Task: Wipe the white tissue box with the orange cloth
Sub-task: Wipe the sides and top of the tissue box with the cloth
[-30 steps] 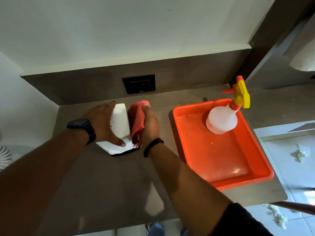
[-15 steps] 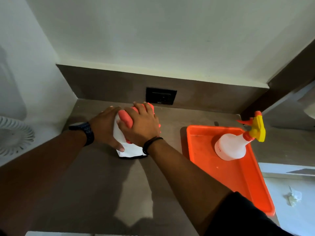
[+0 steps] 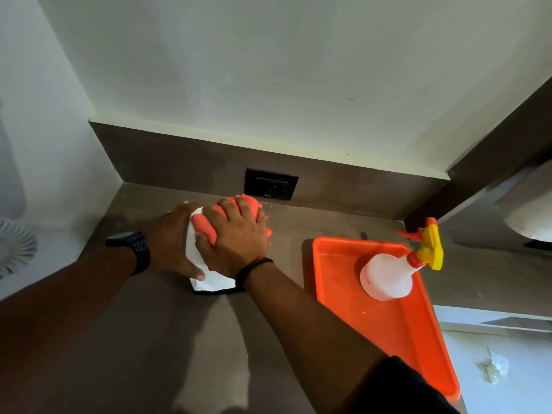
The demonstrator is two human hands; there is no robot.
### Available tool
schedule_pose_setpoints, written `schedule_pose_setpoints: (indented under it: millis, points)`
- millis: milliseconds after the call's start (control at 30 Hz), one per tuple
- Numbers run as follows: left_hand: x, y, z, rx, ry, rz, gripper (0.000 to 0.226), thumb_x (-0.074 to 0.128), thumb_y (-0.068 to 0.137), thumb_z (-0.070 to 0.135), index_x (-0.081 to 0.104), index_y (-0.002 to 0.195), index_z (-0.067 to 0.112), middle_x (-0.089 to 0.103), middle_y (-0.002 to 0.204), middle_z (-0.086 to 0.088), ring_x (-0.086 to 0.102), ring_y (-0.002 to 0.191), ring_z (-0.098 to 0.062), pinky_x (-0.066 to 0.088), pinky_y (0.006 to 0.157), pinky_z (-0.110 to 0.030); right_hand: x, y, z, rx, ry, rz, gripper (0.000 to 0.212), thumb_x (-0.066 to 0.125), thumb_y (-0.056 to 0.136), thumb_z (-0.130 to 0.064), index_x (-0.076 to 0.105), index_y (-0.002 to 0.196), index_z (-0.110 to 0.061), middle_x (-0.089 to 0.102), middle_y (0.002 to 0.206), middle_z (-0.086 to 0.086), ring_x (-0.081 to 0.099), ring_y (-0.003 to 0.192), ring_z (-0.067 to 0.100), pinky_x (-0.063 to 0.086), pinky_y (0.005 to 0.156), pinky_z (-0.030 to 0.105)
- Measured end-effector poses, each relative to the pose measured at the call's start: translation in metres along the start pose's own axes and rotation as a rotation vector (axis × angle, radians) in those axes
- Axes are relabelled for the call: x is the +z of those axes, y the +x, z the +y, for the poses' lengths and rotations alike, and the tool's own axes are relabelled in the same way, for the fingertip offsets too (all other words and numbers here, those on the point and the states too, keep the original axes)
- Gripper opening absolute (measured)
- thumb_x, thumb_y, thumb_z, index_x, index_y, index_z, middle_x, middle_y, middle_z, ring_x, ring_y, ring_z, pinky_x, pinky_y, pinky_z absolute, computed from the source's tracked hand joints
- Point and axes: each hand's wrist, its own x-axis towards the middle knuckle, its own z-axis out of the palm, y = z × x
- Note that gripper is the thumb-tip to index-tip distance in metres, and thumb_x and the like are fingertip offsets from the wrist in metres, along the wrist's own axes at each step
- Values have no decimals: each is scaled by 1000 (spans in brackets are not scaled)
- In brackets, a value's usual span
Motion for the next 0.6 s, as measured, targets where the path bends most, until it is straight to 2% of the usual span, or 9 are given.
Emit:
schedule_pose_setpoints:
  millis: [100,200,300,367,467,600]
  points:
    - [1,0,-6,-127,-90,-32,112,95,35,41,39,128,18,41,135,-7,39,125,-27,28,109,-36,2,6,-12,30,19,44,38,46,87,-49,61,116,-29,57,132,2,37,136,30,16,112,62]
    - [1,0,-7,-140,-131,-45,112,95,33,42,39,127,19,42,132,-6,43,120,-27,36,106,-46,5,5,-14,31,40,79,36,46,87,-48,60,115,-30,58,131,3,38,136,29,11,111,65]
    - [4,1,-7,-130,-71,-24,119,95,33,45,36,131,15,44,134,-11,44,120,-31,32,106,-41,4,1,-2,-6,10,57,40,43,89,-52,56,121,-32,55,137,0,35,139,27,4,111,73]
    - [7,0,-8,-103,-52,12,119,95,32,44,37,132,13,47,133,-13,43,121,-33,26,104,-37,2,2,3,-1,34,28,43,44,89,-52,54,124,-32,52,140,0,33,141,28,7,111,74]
    - [7,1,-8,-145,-71,-7,123,93,33,50,34,136,17,42,139,-8,39,127,-28,23,111,-37,0,8,4,69,112,21,42,45,89,-50,55,125,-30,51,140,1,31,141,30,16,113,69]
    - [9,-1,-7,-167,-111,21,117,93,33,49,38,131,19,47,133,-6,46,118,-26,36,104,-43,-3,20,-3,63,37,-37,42,41,91,-51,57,124,-30,55,136,2,36,136,31,31,108,61]
